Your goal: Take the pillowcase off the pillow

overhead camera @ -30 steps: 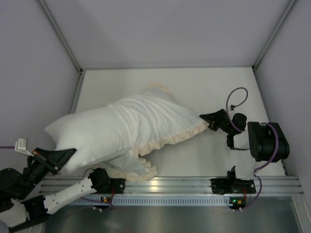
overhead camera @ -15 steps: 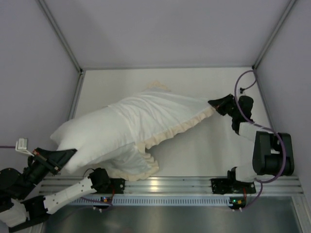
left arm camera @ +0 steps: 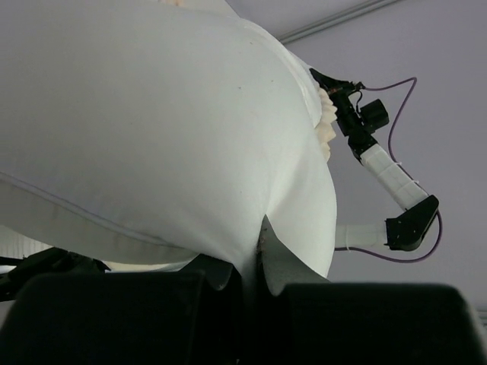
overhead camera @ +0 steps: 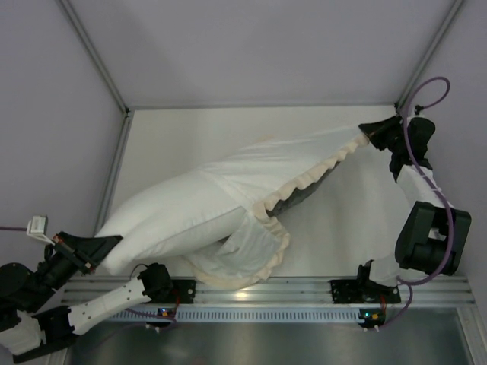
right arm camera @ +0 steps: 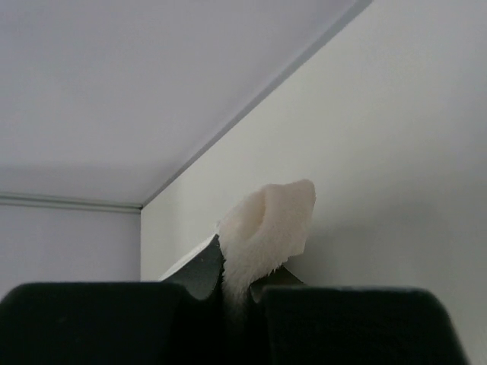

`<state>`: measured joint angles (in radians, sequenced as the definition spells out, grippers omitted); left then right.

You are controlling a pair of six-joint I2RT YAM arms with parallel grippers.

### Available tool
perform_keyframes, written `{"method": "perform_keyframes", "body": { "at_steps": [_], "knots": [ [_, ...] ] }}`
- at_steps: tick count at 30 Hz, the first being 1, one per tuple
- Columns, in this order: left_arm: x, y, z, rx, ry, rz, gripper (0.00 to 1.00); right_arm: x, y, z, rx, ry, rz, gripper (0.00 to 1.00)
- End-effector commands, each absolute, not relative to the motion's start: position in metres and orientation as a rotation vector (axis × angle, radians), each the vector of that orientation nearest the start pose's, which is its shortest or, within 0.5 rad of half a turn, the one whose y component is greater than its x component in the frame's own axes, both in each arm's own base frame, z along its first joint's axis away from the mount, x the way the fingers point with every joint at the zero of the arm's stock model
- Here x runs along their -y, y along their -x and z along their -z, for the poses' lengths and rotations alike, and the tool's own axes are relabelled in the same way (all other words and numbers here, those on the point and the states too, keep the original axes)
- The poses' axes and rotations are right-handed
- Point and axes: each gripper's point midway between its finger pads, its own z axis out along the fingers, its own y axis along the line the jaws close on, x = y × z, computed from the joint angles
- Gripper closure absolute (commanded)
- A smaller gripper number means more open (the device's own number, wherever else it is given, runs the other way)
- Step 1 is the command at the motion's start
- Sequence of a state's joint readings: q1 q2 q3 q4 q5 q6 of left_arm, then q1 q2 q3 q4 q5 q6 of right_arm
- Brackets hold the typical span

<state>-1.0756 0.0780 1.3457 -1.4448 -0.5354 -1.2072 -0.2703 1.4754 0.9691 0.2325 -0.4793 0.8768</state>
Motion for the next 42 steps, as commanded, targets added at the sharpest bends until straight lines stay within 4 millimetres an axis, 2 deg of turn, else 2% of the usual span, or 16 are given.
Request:
{"method": "perform_keyframes", "body": {
  "at_steps": [1, 8, 9, 10, 14, 15, 16, 19, 23, 24, 25, 27, 34, 42],
  "knots": [
    [-0.046, -0.050, -0.333, -1.741, 0.577, 1.166, 1.00, 0.114, -0.483, -0.313, -1.457, -0.756, -0.474, 1.00],
    [-0.052, -0.049, -0.333, -1.714, 0.591, 1.176, 1.00, 0.152, -0.511, -0.371, -1.329, -0.748, -0.381, 1.00],
    [-0.056, -0.049, -0.333, -1.699, 0.603, 1.179, 1.00, 0.160, -0.520, -0.364, -1.344, -0.755, -0.358, 1.00],
    [-0.058, -0.050, -0.333, -1.691, 0.609, 1.178, 1.00, 0.165, -0.524, -0.382, -1.307, -0.741, -0.345, 1.00],
    [-0.069, -0.051, -0.339, -1.650, 0.620, 1.161, 1.00, 0.183, -0.541, -0.400, -1.256, -0.728, -0.293, 1.00],
    [-0.073, -0.050, -0.342, -1.634, 0.621, 1.165, 1.00, 0.190, -0.549, -0.392, -1.265, -0.729, -0.273, 1.00],
    [-0.077, -0.051, -0.344, -1.622, 0.629, 1.156, 1.00, 0.198, -0.551, -0.407, -1.230, -0.726, -0.253, 1.00],
    [-0.086, -0.050, -0.347, -1.587, 0.650, 1.158, 1.00, 0.220, -0.563, -0.415, -1.188, -0.732, -0.243, 1.00],
    [-0.095, -0.053, -0.349, -1.561, 0.659, 1.119, 1.00, 0.233, -0.585, -0.419, -1.176, -0.719, -0.220, 1.00],
    [-0.096, -0.054, -0.348, -1.560, 0.663, 1.113, 1.00, 0.239, -0.595, -0.405, -1.192, -0.726, -0.214, 1.00],
    [-0.096, -0.054, -0.347, -1.560, 0.664, 1.106, 1.00, 0.241, -0.597, -0.423, -1.163, -0.703, -0.205, 1.00],
    [-0.096, -0.056, -0.345, -1.565, 0.660, 1.087, 1.00, 0.253, -0.604, -0.424, -1.162, -0.708, -0.153, 1.00],
    [-0.104, -0.053, -0.351, -1.536, 0.665, 1.100, 1.00, 0.284, -0.606, -0.420, -1.148, -0.709, -0.072, 1.00],
    [-0.108, -0.055, -0.351, -1.525, 0.679, 1.086, 1.00, 0.317, -0.599, -0.434, -1.117, -0.662, 0.041, 1.00]
  ]
}}
